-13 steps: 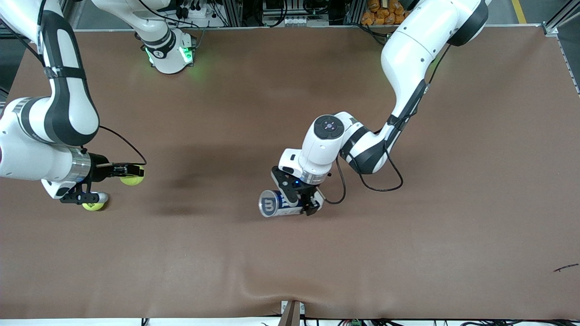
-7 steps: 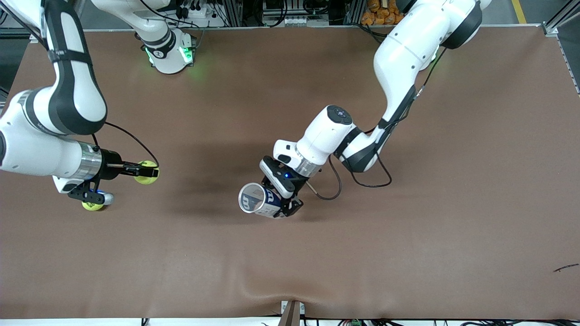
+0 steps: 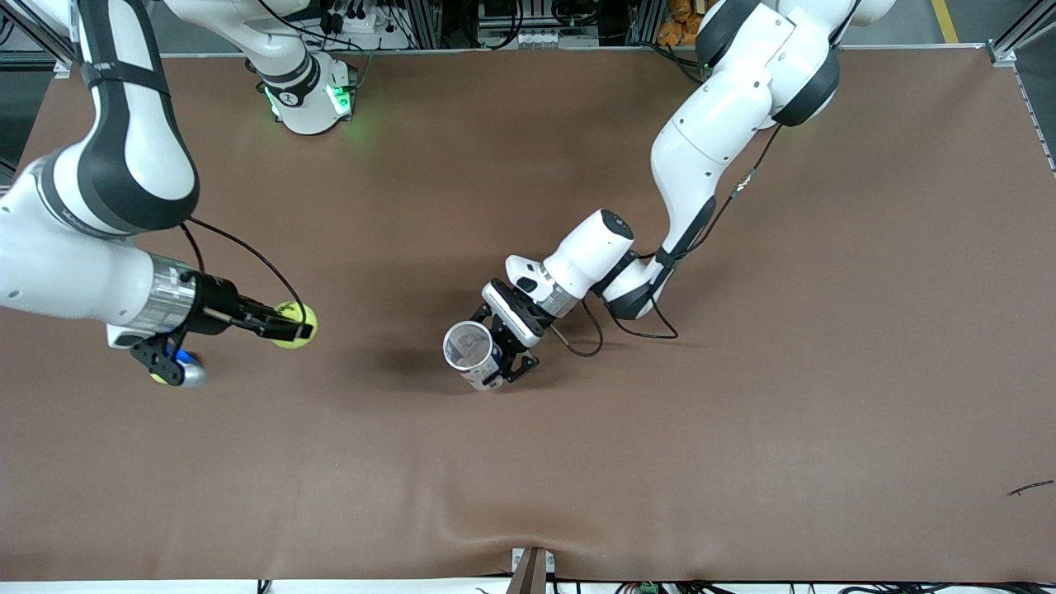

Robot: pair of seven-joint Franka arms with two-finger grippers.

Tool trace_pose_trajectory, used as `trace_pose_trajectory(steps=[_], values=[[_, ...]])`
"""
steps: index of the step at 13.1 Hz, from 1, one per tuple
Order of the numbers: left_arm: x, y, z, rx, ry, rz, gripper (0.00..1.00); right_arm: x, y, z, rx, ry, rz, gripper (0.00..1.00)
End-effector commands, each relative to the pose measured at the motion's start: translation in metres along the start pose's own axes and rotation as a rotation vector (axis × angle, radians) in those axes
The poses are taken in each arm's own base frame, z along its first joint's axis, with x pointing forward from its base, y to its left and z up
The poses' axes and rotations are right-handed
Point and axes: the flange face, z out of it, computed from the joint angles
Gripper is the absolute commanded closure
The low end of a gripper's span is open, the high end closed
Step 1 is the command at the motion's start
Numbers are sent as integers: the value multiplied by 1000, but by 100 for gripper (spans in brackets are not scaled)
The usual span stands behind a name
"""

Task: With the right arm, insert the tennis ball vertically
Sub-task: 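Carry the Wilson ball over the can opening and release it inside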

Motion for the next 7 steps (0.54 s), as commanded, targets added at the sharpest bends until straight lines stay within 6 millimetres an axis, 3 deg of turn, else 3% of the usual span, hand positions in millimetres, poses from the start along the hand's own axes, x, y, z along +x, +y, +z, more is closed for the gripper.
trace_pose_trajectory(steps=[1,4,6,7], values=[[-14,5,4,-2,27,-26,34,-3,-51,14,19,0,96,94],[-25,6,7,-3,13,-34,34,-25,-98,49,53,50,175,93],[-26,6,8,-4,11,-33,34,-62,-143,88,69,88,269,94],[-30,6,9,-4,5,-36,34,-71,-151,95,56,104,299,94]])
